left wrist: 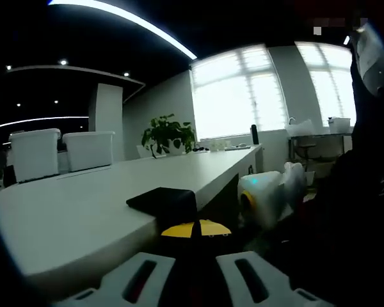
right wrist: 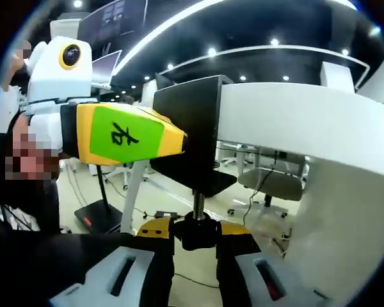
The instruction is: Clamp the fixed fixture on the desktop, loosen the retaining clip, secure it to the edge of the desk, and tighten the retaining clip.
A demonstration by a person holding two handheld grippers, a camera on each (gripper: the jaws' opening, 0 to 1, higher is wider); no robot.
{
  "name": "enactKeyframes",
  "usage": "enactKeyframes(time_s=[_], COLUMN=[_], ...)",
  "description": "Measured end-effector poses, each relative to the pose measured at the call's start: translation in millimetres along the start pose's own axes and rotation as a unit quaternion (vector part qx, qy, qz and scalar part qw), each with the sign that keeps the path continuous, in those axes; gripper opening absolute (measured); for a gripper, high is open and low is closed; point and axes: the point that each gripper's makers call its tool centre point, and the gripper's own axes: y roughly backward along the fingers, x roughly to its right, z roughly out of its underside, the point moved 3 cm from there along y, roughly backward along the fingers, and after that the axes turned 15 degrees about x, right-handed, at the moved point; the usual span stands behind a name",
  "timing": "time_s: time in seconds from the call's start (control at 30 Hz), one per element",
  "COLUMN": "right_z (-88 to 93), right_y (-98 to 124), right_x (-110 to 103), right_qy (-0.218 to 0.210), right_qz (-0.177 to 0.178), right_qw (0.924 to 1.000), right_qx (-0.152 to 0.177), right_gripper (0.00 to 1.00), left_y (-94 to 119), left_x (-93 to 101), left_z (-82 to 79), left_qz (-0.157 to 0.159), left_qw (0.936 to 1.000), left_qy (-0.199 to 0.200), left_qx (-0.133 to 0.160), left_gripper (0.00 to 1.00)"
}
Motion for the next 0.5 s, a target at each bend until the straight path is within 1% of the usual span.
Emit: enactKeyframes(time_s=[0.07, 0.1, 0.17, 0.2, 0.23, 0.27, 0.3, 0.33, 0.4, 0.43, 0.47, 0.5], right_z=[-0.3, -0.3, -2.5, -1.9, -1.9, -0.8, 1.5, -0.5, 0.0, 0.6, -0.1, -1.9], right_y=[-0.5, -0.8, 1.6, 1.8, 1.0, -1.6, 0.4, 0.6, -0.7, -0.8, -1.0, -0.1], right_x=[0.1, -0.4, -0.5, -1.8, 0.6, -0.3, 2.3, 0.7, 1.8, 4.6, 3.3, 5.0], right_qy=[0.001, -0.003, 0.005, -0.001, 0.005, -0.001, 0.024, 0.023, 0.025, 0.021, 0.026, 0.045], right_qz=[-0.04, -0.055, -0.092, -0.109, -0.114, -0.135, -0.143, -0.149, -0.146, -0.134, -0.13, -0.113], right_qw=[0.9992, 0.9985, 0.9957, 0.994, 0.9934, 0.9908, 0.9893, 0.9884, 0.9888, 0.9907, 0.991, 0.9924], right_qx=[0.002, 0.004, 0.011, 0.011, 0.011, 0.011, 0.011, 0.019, 0.018, 0.015, 0.016, 0.019], right_gripper=[0.22, 0.22, 0.22, 0.22, 0.22, 0.22, 0.22, 0.22, 0.23, 0.23, 0.24, 0.25], left_y=[-0.4, -0.4, -1.0, -1.1, -1.0, -1.1, -1.3, -1.5, -2.0, -1.9, -1.8, -1.8], left_x=[-0.2, -0.2, 0.0, 0.1, 0.1, 0.0, 0.1, 0.2, 0.4, 0.6, 0.5, 0.6], left_z=[-0.1, 0.1, -0.1, -0.1, -0.1, -0.1, -0.2, -0.1, -0.1, -0.1, 0.0, 0.1], left_qz=[0.001, 0.001, -0.001, -0.001, -0.002, -0.003, -0.003, -0.004, -0.005, -0.005, -0.006, -0.007], left_qw=[1.0, 1.0, 1.0, 0.9999, 0.9999, 0.9999, 0.9999, 0.9998, 0.9998, 0.9998, 0.9998, 0.9997], left_qy=[0.002, 0.002, 0.0, -0.001, -0.002, -0.001, 0.0, 0.0, 0.0, -0.001, -0.002, -0.001], left_qx=[-0.003, -0.004, -0.009, -0.012, -0.014, -0.015, -0.016, -0.017, -0.019, -0.02, -0.021, -0.022], left_gripper=[0.02, 0.02, 0.02, 0.02, 0.02, 0.02, 0.02, 0.02, 0.02, 0.02, 0.02, 0.02])
